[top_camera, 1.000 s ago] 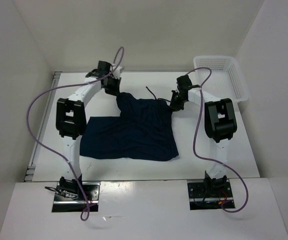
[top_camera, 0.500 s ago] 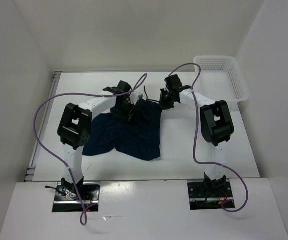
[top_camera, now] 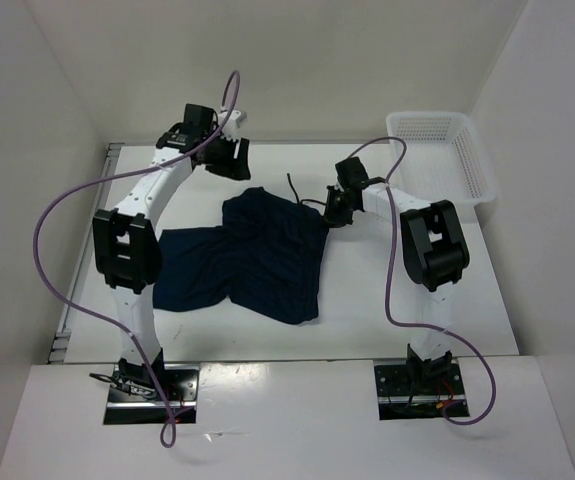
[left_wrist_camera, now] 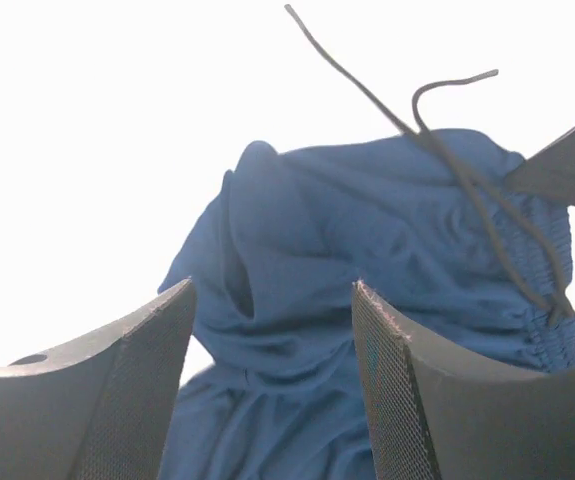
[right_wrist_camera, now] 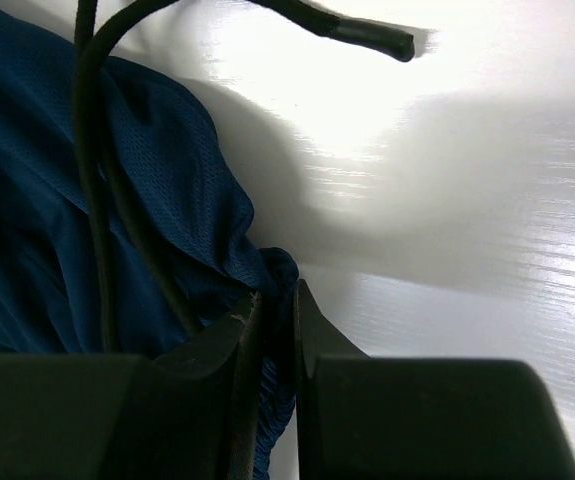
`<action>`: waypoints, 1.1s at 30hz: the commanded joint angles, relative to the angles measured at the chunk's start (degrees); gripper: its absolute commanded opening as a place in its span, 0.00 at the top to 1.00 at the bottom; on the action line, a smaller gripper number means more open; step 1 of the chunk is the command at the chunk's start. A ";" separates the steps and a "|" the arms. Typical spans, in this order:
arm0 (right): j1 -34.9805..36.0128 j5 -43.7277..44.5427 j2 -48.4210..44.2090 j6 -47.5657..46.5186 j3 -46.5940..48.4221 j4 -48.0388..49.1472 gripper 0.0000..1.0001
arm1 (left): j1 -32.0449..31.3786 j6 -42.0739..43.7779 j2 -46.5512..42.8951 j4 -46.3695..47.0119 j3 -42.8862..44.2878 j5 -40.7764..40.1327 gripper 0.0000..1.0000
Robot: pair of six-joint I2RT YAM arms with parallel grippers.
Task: Fold and stack the shorts
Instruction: Flatten the shorts out
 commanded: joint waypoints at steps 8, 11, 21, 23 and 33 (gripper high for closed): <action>-0.18 0.59 -3.63 -0.31 -0.26 1.38 1.00 | -1.80 0.25 10.54 -7.76 7.43 1.70 0.28; -0.18 0.59 -3.63 -0.31 -0.26 1.38 1.00 | -2.95 0.25 11.24 -7.76 5.50 -1.19 0.29; -0.71 1.82 -5.22 -0.84 0.27 1.38 1.00 | -2.25 0.25 10.55 -9.51 5.49 -1.29 0.99; -1.76 3.31 -6.62 -1.45 0.88 1.38 1.00 | -0.50 0.25 8.88 -7.59 6.89 -4.62 1.00; -6.68 4.81 -9.79 -5.23 4.66 2.43 1.00 | 7.16 0.25 5.09 -0.02 20.34 -24.57 1.00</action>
